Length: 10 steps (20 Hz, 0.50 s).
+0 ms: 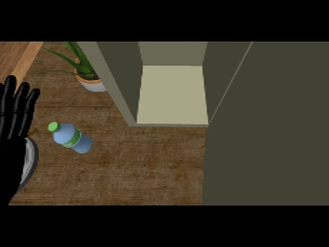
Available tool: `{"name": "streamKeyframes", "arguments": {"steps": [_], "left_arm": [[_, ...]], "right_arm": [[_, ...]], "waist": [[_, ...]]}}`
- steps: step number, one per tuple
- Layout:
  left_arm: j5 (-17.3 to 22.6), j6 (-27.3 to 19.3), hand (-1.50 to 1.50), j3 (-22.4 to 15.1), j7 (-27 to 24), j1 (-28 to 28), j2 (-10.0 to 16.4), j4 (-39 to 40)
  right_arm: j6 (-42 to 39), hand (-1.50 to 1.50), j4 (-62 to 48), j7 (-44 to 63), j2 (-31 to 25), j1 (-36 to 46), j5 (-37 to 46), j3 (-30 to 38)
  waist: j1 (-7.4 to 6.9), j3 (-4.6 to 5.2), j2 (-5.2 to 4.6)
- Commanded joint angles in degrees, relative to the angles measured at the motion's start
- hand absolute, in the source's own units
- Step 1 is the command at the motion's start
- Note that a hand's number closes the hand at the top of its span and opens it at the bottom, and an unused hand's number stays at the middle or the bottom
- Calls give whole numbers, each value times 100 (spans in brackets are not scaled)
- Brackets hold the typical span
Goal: Pick up the bottled water, place it into the cabinet and close the cabinet
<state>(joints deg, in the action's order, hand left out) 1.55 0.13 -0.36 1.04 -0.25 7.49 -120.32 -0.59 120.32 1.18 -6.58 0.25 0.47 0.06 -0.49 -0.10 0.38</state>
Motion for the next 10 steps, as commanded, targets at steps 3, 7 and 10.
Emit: {"name": "streamKeyframes", "arguments": {"steps": [3,7,10], "left_arm": [[878,590,-150,822,-128,-319,350,-228],[1879,442,-150,1024,504,-414,-21,292],[2593,531,-150,1531,1030,-574,281,-207]], "right_arm": [[-38,-150,525,46,109,-778,189,-171],[-558,-150,592,321,180,-1310,-591,-555],[-753,-150,1252,435,68,-1966,-936,-529]], "waist": [[49,12,-28],[60,20,-30],[68,9,-1]]}}
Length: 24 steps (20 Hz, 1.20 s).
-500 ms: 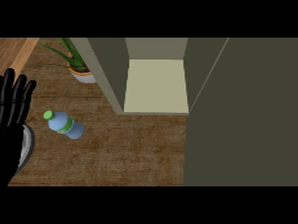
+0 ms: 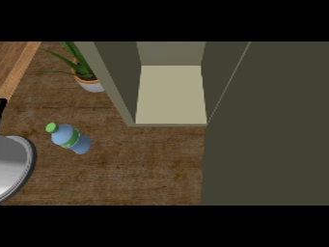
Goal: Pick up the bottled water, place it into the cabinet and close the cabinet
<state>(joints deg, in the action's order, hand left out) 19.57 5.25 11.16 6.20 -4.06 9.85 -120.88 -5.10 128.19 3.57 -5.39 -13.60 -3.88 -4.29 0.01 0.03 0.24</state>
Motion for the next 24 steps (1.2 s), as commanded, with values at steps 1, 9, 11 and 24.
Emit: {"name": "streamKeyframes", "arguments": {"steps": [1,9,11,24], "left_arm": [[654,-221,-150,159,765,64,-36,-172],[1438,285,-150,569,928,-1421,-194,-1433],[1117,227,-150,346,715,-1262,-445,-1131],[1529,702,-150,1094,886,-1565,-269,-1123]], "right_arm": [[-229,-150,579,101,102,-741,-234,-421],[-647,-150,1645,235,-84,-1903,-706,-204],[-655,-150,1997,296,-5,-2199,-499,-481],[-930,-150,2169,-186,57,-2927,-592,-365]], "waist": [[45,-5,0],[1,-5,2],[42,-3,-2],[54,-4,-1]]}}
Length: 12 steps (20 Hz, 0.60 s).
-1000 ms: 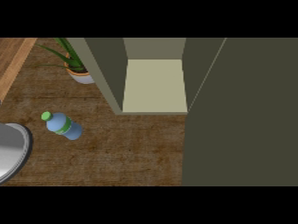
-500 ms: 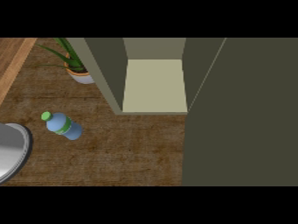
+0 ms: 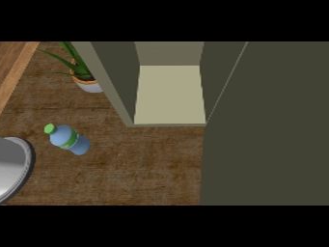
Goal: Pick up the bottled water, place it into the cabinet and close the cabinet
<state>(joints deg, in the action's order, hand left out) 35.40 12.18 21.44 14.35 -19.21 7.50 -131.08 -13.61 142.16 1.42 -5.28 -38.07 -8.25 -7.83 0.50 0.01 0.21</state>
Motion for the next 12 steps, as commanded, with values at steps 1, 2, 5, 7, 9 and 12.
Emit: {"name": "streamKeyframes", "arguments": {"steps": [1,2,5,7,9,12], "left_arm": [[49,95,-150,187,49,10,48,118],[-293,208,-150,-86,-177,-51,-207,282],[-318,270,-150,-4,-178,89,-95,572],[-522,115,-150,73,-179,371,-29,943],[-714,238,-150,-128,-370,165,-304,987],[-1027,299,-150,-253,-663,379,-437,1597]], "right_arm": [[-66,-150,941,202,-7,-515,-206,-17],[-154,-150,939,203,-124,-386,-436,160],[-389,-150,1119,11,-222,-899,-737,415],[-432,-150,890,-352,37,-972,-106,-106],[-431,-150,1193,-111,-141,-1006,-536,176],[-358,-150,1049,-302,82,-1137,-112,-181]], "waist": [[3,0,0],[4,0,-5],[50,1,1],[71,2,-4],[40,3,-10],[58,5,-12]]}}
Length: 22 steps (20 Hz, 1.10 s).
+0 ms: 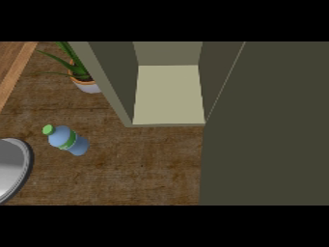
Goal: Pick up the bottled water, place it into the cabinet and close the cabinet
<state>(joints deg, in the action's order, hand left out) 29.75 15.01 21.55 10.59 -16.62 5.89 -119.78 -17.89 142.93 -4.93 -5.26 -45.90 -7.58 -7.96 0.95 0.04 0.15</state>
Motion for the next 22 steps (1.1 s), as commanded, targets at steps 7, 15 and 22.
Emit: {"name": "streamKeyframes", "arguments": {"steps": [7,15,22], "left_arm": [[-624,380,-150,139,-911,702,137,2100],[-1204,614,-150,142,-1940,1150,190,3790],[-1673,442,-150,177,-2738,1991,323,5294]], "right_arm": [[-303,-150,682,-332,-64,-637,-369,240],[-524,-150,1070,-612,-57,-1427,-377,57],[-711,-150,1132,-991,-143,-1841,-342,186]], "waist": [[19,1,-8],[62,8,-13],[95,10,-21]]}}
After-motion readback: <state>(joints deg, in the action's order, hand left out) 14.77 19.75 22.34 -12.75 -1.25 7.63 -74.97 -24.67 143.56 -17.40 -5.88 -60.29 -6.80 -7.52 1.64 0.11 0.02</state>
